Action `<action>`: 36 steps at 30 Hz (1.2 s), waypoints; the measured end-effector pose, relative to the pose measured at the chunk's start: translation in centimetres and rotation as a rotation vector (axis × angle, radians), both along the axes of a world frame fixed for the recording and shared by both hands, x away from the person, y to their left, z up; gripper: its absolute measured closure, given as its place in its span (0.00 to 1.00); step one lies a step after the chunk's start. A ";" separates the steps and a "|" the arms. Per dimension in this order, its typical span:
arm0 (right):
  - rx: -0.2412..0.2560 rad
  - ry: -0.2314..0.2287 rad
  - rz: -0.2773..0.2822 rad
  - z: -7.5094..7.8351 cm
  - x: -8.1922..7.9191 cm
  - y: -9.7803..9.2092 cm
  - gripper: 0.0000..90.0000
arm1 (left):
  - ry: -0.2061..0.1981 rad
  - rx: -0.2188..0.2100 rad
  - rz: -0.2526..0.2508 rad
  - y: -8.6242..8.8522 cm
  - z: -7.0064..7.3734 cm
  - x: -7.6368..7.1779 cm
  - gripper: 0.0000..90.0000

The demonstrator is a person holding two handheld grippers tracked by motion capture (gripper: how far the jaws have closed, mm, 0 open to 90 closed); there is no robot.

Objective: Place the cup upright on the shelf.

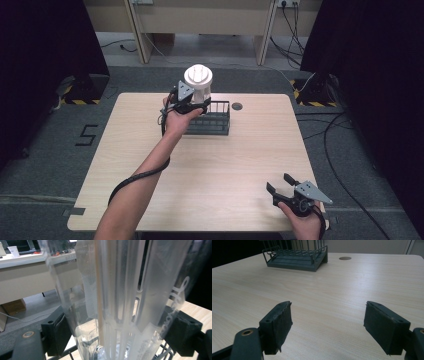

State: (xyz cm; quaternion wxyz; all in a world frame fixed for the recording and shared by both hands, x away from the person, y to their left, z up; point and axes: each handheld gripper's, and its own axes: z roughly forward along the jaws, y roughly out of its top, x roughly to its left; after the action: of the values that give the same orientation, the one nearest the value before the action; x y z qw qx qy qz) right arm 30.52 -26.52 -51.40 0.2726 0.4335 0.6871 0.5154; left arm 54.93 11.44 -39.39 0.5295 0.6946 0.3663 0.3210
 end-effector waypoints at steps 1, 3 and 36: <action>0.009 0.008 0.000 0.0 -0.1 0.1 0.26 | 0.000 0.000 0.000 0.0 0.0 0.0 0.20; 0.009 0.007 0.001 0.0 -0.1 0.1 0.26 | 0.008 0.003 0.011 -0.1 -0.4 0.4 0.20; 0.001 0.004 0.009 0.0 -0.1 0.1 0.26 | 0.107 0.011 0.063 -0.8 -4.6 2.1 0.20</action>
State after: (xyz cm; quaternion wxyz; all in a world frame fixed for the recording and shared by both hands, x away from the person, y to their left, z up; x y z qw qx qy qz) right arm 30.47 -26.41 -51.41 0.2688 0.4317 0.6892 0.5161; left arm 56.98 10.64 -43.98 0.4950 0.7016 0.4142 0.3019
